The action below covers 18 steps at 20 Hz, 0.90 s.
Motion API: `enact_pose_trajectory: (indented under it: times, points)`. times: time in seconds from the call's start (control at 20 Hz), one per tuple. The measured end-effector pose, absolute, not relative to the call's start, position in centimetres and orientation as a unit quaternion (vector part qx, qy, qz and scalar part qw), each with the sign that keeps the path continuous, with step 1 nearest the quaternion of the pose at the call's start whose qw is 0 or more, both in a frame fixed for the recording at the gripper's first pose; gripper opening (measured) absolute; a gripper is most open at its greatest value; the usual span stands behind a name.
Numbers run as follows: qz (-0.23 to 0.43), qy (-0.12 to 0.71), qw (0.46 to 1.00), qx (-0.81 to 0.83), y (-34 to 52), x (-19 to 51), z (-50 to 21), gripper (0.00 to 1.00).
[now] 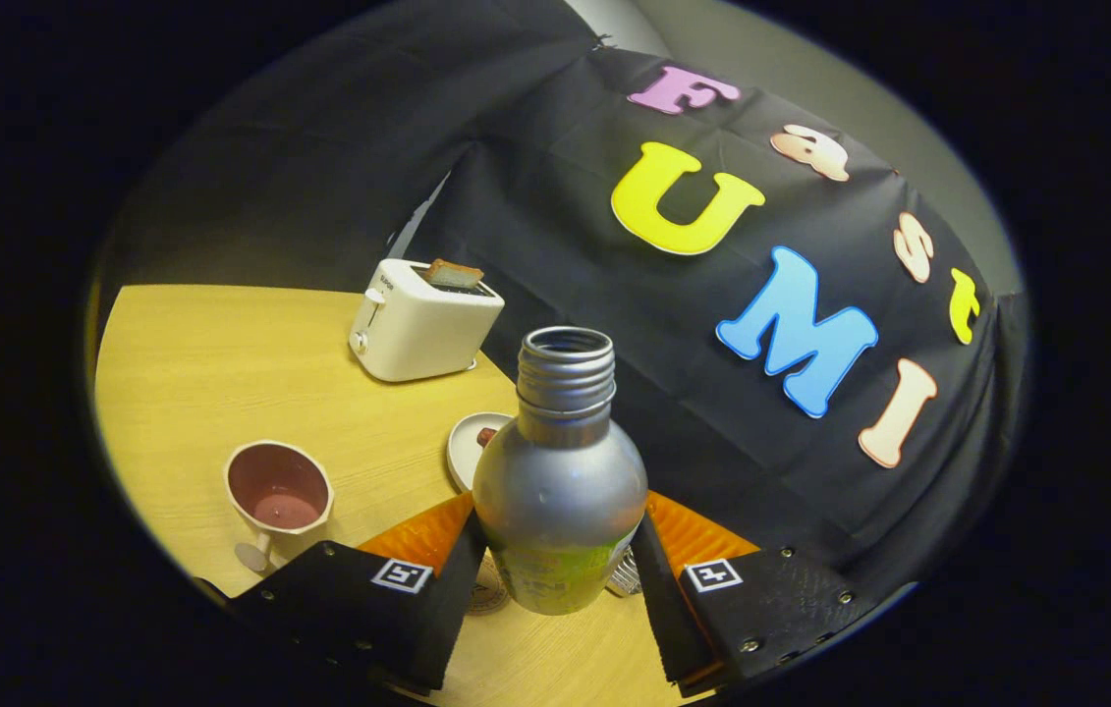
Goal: Take the bottle from table, then pour the juice into the cup, finally place the bottle on the coaster
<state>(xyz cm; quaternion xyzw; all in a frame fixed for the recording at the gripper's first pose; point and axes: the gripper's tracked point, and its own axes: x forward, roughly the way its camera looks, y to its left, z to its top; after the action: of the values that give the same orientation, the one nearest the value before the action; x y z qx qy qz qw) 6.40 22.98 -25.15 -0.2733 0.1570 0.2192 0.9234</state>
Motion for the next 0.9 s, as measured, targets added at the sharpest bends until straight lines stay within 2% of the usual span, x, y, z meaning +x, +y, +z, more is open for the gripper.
enact_pose_trajectory:
  times: [0.4, 0.65, 0.9]
  points:
    - [0.212, 0.211, 0.942, -0.151, 22.0, 6.3, -25.8, 0.79]
    - [0.207, 0.236, 0.949, -0.001, 21.6, 7.1, -26.9, 0.79]
    - [0.217, 0.261, 0.941, 0.017, 21.9, 8.1, -29.9, 0.79]
